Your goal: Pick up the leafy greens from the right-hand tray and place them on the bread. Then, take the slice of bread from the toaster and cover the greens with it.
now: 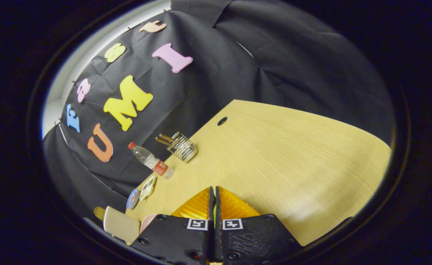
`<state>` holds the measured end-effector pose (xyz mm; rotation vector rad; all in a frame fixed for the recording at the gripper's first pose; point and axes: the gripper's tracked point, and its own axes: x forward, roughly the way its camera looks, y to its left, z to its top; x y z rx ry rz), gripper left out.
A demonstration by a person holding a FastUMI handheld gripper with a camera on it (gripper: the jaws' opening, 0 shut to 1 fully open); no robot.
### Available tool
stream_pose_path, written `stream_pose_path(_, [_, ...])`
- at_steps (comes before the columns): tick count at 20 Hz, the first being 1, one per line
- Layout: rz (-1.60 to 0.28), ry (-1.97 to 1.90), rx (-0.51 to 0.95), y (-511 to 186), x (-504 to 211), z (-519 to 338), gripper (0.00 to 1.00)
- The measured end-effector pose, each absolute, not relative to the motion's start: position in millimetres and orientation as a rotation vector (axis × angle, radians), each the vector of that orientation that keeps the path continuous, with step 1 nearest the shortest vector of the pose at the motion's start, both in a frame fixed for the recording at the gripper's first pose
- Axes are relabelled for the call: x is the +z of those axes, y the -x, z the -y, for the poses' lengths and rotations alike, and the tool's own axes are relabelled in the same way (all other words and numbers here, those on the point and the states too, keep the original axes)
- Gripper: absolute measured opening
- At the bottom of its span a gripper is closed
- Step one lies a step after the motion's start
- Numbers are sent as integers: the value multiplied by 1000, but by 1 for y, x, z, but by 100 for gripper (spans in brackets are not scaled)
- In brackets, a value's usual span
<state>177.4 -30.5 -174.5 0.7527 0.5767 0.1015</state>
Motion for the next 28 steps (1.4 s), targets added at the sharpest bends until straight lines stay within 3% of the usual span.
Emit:
stream_pose_path(9, [-484,-836,204,-149,-97,-23,0])
stream_pose_path(17, [-443,-811,368,-125,-50,-137,0])
stream_pose_path(28, [-545,-920,532,-102,-79,-269,0])
